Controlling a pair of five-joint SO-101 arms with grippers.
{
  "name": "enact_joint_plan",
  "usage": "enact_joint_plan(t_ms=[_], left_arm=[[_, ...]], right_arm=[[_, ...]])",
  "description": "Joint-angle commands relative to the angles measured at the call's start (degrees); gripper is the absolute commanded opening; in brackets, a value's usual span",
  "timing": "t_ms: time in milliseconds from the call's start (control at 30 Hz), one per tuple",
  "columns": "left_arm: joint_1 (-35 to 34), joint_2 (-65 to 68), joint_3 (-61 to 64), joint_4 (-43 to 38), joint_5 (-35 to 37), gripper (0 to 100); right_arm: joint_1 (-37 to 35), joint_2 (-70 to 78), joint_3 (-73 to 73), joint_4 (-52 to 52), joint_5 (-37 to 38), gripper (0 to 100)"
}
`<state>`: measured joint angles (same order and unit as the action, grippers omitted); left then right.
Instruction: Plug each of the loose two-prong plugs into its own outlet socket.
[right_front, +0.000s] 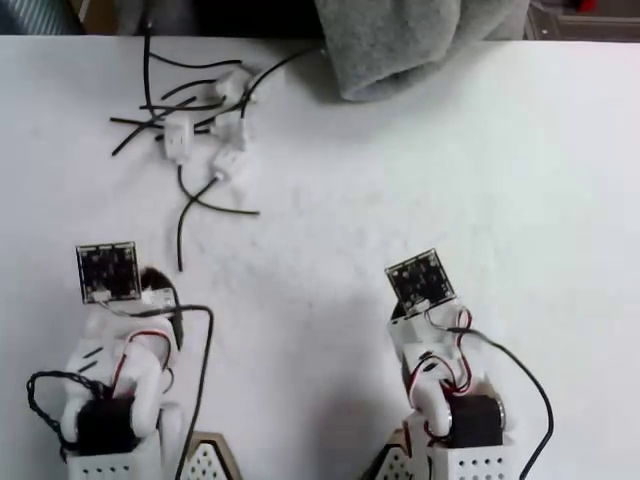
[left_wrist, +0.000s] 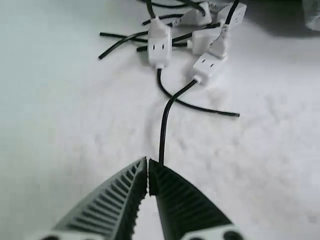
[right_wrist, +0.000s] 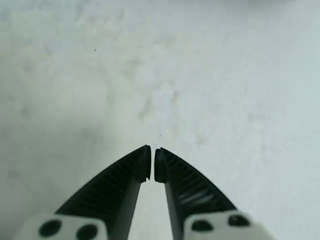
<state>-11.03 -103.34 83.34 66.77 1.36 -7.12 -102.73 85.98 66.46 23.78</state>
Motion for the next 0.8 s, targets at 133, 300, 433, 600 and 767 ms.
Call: enact_joint_plan(t_ms=[133, 300, 433, 600, 767], left_arm=[[-4.70, -0.48, 5.10, 5.19, -2.37, 2], [-4.79, -0.48, 5.98, 9.14, -2.55, 2], [-4.88, -0.48, 13.19, 6.86, -2.73, 2], [-4.53, -0.48, 13.54, 6.68, -2.81, 2], [-4.70, -0.48, 13.63, 6.59, -8.97, 2]], right_arm=[[2.86, -0.40, 7.91, 2.24, 0.00, 2.4], [3.65, -0.40, 7.91, 2.42, -7.12, 2.2], [3.47, -0.40, 10.02, 2.95, -7.21, 2.3], [1.89, -0.22, 10.90, 4.53, -7.21, 2.4], [3.56, -0.13, 10.90, 5.76, -7.21, 2.2]])
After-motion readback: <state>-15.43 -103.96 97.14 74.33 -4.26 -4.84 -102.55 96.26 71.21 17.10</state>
